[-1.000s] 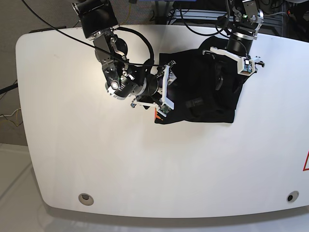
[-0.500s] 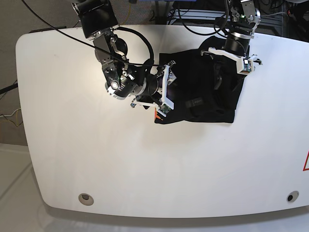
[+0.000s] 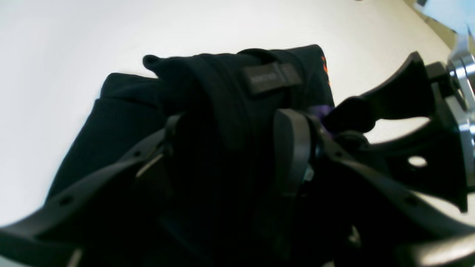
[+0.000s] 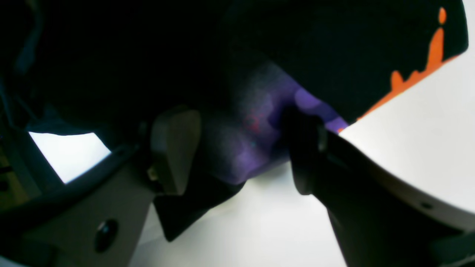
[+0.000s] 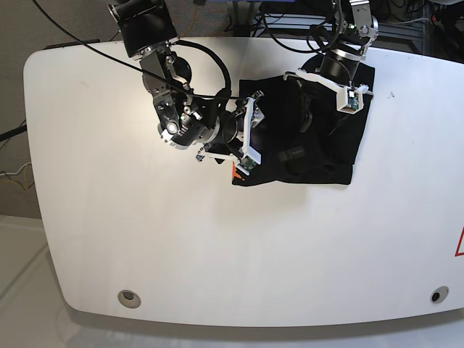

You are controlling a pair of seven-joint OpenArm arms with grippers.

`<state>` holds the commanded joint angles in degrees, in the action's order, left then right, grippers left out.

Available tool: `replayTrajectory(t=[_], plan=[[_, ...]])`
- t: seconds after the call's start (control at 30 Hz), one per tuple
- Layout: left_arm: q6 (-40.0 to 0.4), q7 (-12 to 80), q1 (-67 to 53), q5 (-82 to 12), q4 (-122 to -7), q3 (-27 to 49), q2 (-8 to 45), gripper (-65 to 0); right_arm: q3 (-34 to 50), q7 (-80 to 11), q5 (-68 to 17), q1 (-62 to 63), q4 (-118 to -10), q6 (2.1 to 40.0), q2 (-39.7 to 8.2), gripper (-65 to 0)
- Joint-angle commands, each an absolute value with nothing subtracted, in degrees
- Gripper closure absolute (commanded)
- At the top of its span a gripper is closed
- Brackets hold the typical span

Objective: Fold the T-shirt properly
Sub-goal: 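Hold the stack with the right gripper and press its edge with the left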

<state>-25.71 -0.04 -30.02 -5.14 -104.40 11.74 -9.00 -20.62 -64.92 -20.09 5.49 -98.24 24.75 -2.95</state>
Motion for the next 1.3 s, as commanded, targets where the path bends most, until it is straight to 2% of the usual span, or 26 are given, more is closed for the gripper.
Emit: replayTrajectory(t=[0.2,0.7,0.97,1.23,1.3], plan=[[-25.71,-0.04,-28.97,-5.23,-100.26,12.0,-9.0,-30.4,-20.62,-64.92,-20.09,5.32,-98.24,24.75,-2.95,-37.9],[-26.07,-0.04,-28.09,-5.23,-99.91,11.74,-9.0,-29.6,-20.62,-64.92,-20.09,5.32,-98.24,24.75,-2.95,-37.9],[-28.79,-0.04,-26.07,-5.23,-97.63,11.74,-9.0,-16.9,-20.62,-65.01,-20.18,5.32,-98.24,24.75,-2.95,-37.9],[-29.49,-0.04,-24.84,-5.32,-95.16,11.74,-9.0,-15.0,-20.62,-65.01,-20.18,5.05,-99.03,24.75,-2.95,-37.9],[-30.11,-0.04,-25.01,-5.32,-95.6,11.74,-9.0,-12.6,-20.62,-65.01,-20.09,4.53,-99.38,24.75,-2.95,-37.9]])
